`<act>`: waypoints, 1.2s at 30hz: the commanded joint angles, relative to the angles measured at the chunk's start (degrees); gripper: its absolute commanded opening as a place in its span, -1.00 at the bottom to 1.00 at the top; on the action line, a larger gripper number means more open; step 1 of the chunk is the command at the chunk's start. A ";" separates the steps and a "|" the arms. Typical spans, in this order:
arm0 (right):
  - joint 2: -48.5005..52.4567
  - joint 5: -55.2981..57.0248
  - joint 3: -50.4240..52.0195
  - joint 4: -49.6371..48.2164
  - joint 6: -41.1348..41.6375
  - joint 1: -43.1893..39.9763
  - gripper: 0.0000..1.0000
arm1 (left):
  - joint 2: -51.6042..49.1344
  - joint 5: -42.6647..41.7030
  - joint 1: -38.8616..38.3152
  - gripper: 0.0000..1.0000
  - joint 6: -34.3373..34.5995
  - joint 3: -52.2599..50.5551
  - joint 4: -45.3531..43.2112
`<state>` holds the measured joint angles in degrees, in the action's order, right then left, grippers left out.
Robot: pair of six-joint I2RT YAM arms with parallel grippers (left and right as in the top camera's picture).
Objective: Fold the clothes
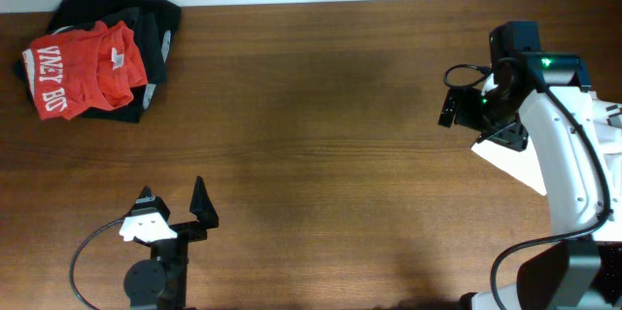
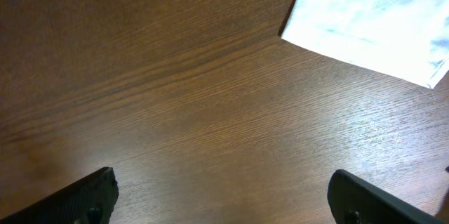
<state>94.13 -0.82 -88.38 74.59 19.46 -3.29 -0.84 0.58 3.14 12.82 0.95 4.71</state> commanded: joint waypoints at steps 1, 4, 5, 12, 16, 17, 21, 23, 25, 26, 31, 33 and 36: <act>-0.11 1.11 -0.39 0.00 0.04 -0.11 0.97 | 0.55 -0.81 -0.02 0.98 -1.16 -0.48 0.00; -0.11 1.11 -0.39 0.00 0.04 -0.13 0.97 | 0.55 -0.83 -0.02 0.98 -1.16 -0.48 0.00; -0.11 1.11 -0.39 0.00 0.04 -0.11 0.97 | 0.55 -0.81 -0.02 0.98 -1.16 -0.48 0.00; -9.97 1.11 -0.39 0.00 0.04 -0.11 0.97 | 0.55 -0.83 -0.02 0.98 -1.16 -0.48 0.00; -22.53 1.11 -0.39 0.00 0.04 -0.11 0.97 | 0.55 -0.83 -0.02 0.98 -1.16 -0.48 0.00; -26.93 1.11 -0.39 0.00 0.04 -0.11 0.97 | 0.55 -0.83 -0.02 0.98 -1.16 -0.48 0.00; -38.23 1.11 -0.39 0.02 0.04 -0.11 0.98 | 0.55 -0.83 -0.02 0.98 -1.16 -0.48 0.00; -44.15 1.11 -0.39 0.02 0.04 -0.11 0.97 | 0.55 -0.81 -0.02 0.99 -1.16 -0.48 0.00; -48.46 1.11 -0.39 0.04 0.04 -0.11 0.98 | 0.55 -0.83 -0.02 0.98 -1.16 -0.46 0.00; -50.29 1.11 -0.39 0.04 0.04 -0.11 0.97 | 0.55 -0.81 -0.02 0.98 -1.16 -0.48 0.00; -55.98 3.76 -0.11 0.33 0.00 -0.11 0.98 | 0.55 -0.83 -0.02 0.98 -1.16 -0.48 0.00; -59.34 3.15 3.15 -0.20 0.04 -0.11 0.97 | 0.55 -0.83 -0.02 0.98 -1.16 -0.48 0.00; -67.25 -0.79 18.10 -10.12 0.04 -0.11 0.97 | 0.55 -0.81 -0.02 0.98 -1.16 -0.48 0.00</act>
<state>30.79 0.78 -79.00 69.08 19.44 -3.29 -0.80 0.58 3.14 12.80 0.95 4.73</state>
